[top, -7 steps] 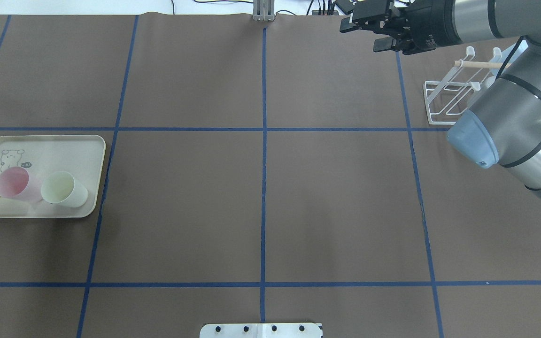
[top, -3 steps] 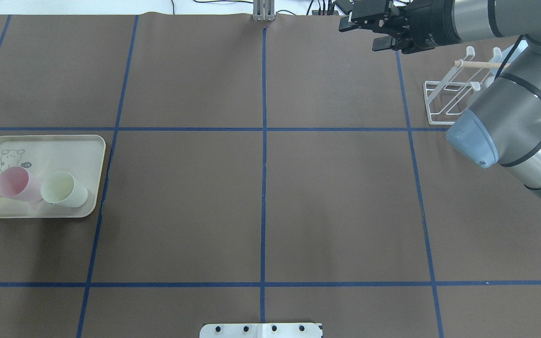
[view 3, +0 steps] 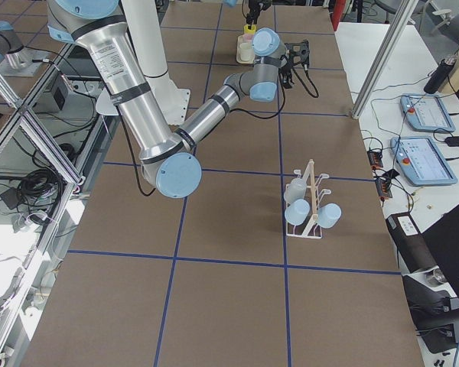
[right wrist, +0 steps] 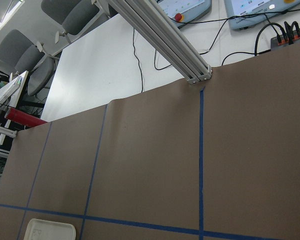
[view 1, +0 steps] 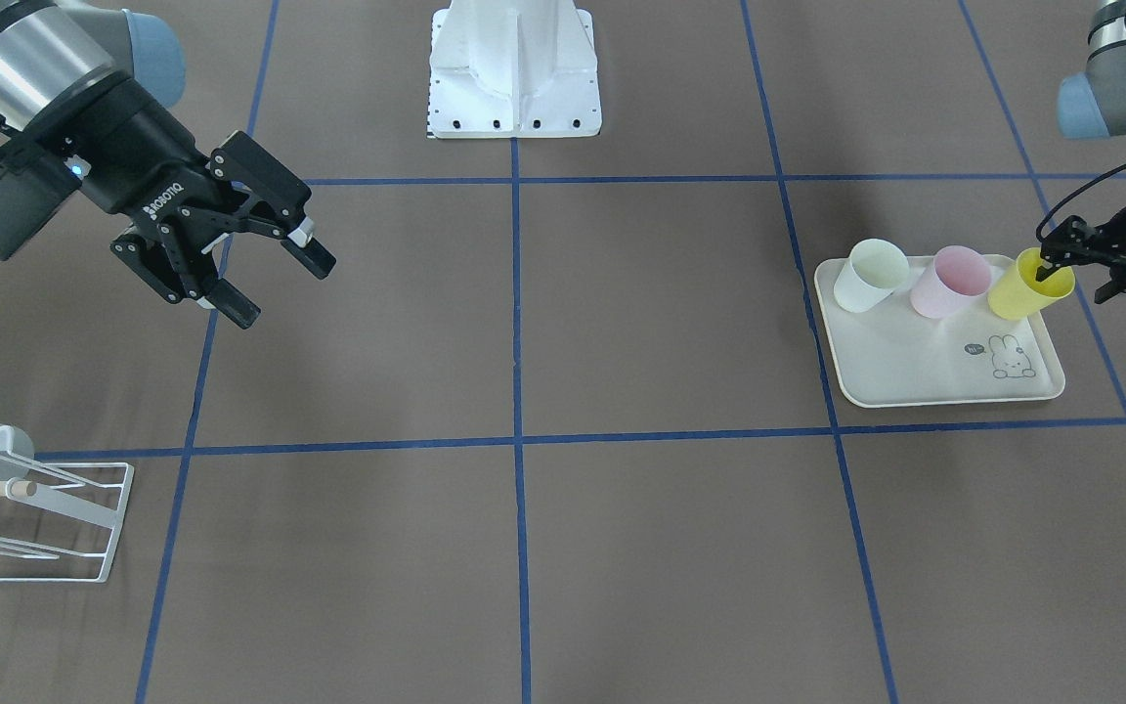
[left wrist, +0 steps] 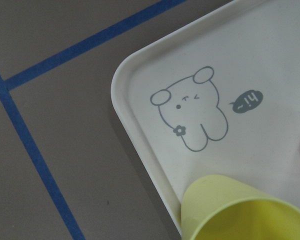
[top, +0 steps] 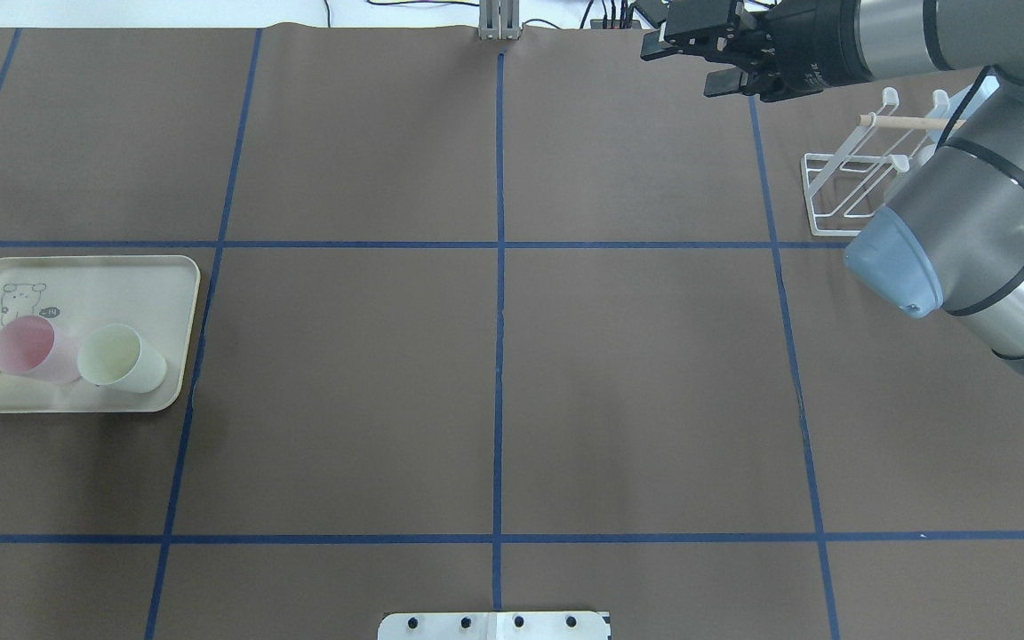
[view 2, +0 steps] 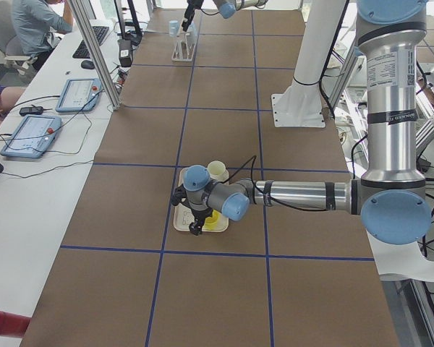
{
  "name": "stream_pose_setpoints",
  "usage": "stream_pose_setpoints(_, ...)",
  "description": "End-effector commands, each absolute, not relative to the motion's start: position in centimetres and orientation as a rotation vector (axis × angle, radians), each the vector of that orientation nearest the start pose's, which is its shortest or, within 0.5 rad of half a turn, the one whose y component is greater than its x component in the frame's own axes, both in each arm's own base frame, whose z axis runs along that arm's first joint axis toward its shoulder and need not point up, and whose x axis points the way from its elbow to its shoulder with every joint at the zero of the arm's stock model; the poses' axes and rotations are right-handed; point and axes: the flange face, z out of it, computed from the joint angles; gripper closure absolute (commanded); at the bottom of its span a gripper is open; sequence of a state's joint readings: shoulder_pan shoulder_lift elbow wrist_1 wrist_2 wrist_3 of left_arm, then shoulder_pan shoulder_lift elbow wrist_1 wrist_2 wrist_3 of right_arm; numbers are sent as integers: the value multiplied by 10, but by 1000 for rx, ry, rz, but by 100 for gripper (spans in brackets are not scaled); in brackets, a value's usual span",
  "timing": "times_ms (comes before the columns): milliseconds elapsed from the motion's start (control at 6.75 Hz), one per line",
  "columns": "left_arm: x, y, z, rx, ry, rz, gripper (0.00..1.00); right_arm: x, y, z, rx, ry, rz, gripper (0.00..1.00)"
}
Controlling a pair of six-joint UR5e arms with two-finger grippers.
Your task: Transfer IKEA cup to right arm and place on rack
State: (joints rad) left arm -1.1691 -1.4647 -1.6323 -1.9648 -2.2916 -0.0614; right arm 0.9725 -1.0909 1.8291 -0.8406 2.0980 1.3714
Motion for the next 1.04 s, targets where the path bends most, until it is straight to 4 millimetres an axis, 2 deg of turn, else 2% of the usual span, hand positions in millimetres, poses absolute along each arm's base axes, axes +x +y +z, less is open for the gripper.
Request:
stream_pose_setpoints(0, 120, -454, 623, 138, 769, 440, 51, -259, -528, 186, 431, -1421, 239, 0)
stream_pose_setpoints(889, 123, -455, 644, 102, 761, 433, 49, -259, -528, 185, 433, -1422, 240, 0)
